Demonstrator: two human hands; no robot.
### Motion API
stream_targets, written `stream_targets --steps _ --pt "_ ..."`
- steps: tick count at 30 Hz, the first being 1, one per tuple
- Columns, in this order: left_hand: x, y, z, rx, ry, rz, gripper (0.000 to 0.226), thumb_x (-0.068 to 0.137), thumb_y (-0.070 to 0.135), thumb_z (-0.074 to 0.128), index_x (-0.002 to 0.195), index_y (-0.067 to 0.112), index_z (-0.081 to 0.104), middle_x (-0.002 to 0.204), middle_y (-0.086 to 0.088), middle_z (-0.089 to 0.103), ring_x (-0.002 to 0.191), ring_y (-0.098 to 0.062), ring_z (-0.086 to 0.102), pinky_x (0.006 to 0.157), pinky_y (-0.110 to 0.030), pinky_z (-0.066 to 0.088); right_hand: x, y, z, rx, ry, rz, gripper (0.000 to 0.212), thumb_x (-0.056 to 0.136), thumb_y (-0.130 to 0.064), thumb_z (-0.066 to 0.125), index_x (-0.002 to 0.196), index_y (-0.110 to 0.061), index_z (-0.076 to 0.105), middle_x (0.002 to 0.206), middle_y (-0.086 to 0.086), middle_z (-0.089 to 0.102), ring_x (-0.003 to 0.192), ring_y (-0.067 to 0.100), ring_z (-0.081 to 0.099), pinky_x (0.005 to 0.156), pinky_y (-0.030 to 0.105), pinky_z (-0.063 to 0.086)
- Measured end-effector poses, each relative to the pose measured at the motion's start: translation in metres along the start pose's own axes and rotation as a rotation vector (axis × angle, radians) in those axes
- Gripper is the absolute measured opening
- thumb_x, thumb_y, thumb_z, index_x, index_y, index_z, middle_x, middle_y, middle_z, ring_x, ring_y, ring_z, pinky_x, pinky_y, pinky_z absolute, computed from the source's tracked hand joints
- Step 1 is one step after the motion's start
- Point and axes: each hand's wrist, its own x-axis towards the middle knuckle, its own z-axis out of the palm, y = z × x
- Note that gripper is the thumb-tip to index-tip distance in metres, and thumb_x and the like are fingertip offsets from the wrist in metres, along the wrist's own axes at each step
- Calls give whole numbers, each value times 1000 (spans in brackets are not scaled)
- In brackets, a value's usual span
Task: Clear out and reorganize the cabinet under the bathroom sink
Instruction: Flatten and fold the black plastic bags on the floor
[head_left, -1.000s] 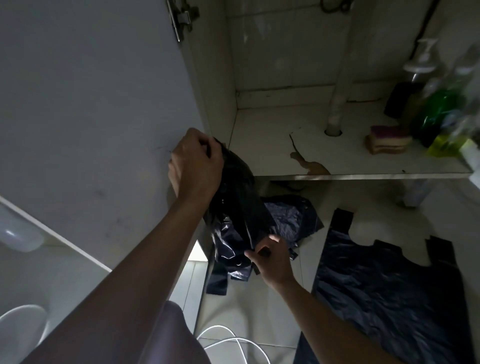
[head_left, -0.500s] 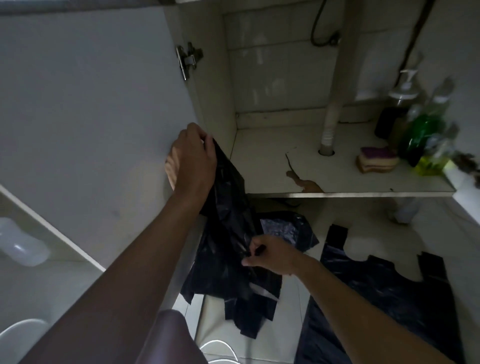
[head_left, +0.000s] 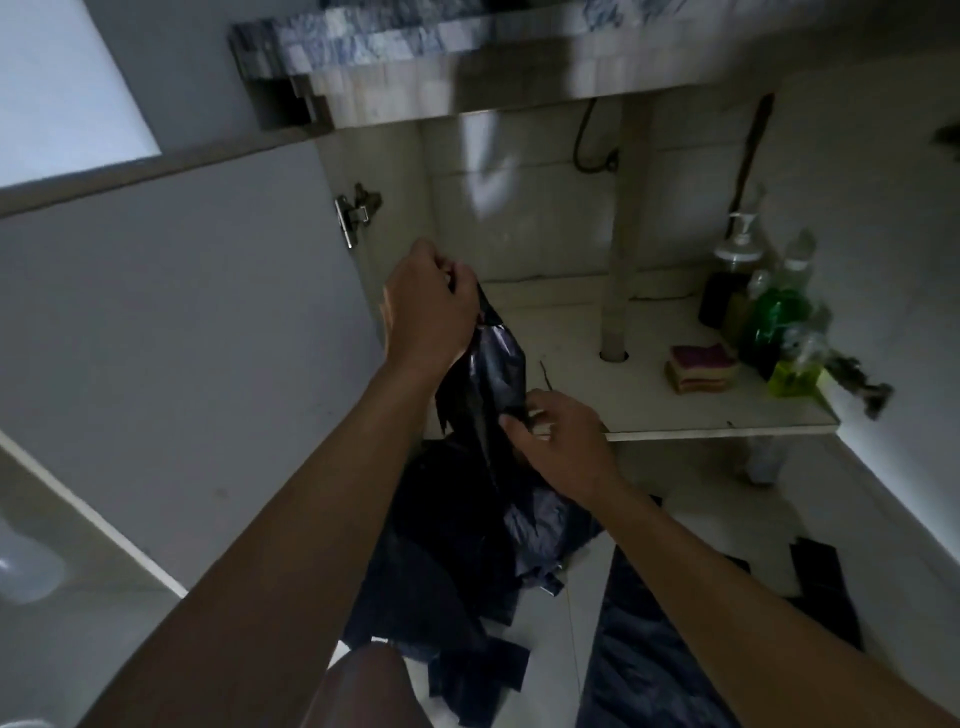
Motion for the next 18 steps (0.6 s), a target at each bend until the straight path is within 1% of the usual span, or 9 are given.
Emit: stream_targets --steps 1,2,4,6,9,11,13,15,18 --pt "2 6 5 -11 -36 -40 20 94 29 52 92 9 57 88 -3 64 82 -22 62 75 -36 52 -1 -3 -7 41 76 -4 29 89 -46 66 90 -17 67 85 -5 69 81 7 66 75 29 56" --pt "3 11 9 -13 -64 -75 20 93 30 52 91 10 56 88 -3 64 85 -24 62 77 -36 52 -1 -6 -14 71 135 4 21 93 -38 65 83 -19 64 78 -9 68 76 2 65 69 20 53" --pt "6 20 15 -16 -118 -115 24 93 35 55 94 11 56 90 -3 65 90 -25 63 79 -34 51 -2 -9 -37 86 248 49 20 98 -30 59 82 -18 59 72 -13 63 69 -4 61 59 8 42" --pt "8 29 13 -3 -227 -123 39 87 51 63 99 15 56 93 -2 65 89 -22 62 74 -31 48 2 -6 -67 79 327 134 18 101 -27 53 89 -15 58 77 -12 61 67 -4 58 56 10 39" --pt "5 43 10 34 -621 -40 60 62 71 77 98 27 60 91 7 63 83 -9 60 66 -25 45 9 -4 -122 13 398 207 19 101 -29 52 89 -16 56 80 -8 60 71 4 55 57 17 38" --pt "-3 52 14 135 -847 92 66 48 78 80 91 31 62 90 11 64 83 -8 61 69 -28 49 12 -6 -154 -61 432 187 19 101 -30 52 86 -18 56 79 -8 61 71 6 56 57 21 39" --pt "-10 54 29 275 -897 222 60 50 70 83 90 31 60 90 9 65 82 -13 61 69 -31 50 11 -9 -179 -153 444 128 17 100 -30 52 89 -19 57 82 -4 63 74 10 59 62 27 44" --pt "-14 52 46 425 -850 298 48 63 50 81 102 33 58 100 3 67 89 -21 62 73 -34 53 6 -10 -199 -296 452 64 17 101 -32 50 93 -18 56 82 -1 63 74 16 59 63 31 47" --pt "-12 46 60 444 -806 228 54 68 40 73 117 42 51 107 1 67 97 -23 63 81 -37 54 -7 -10 -231 -506 481 -3 18 100 -36 51 97 -19 57 82 3 63 71 22 58 61 35 49"
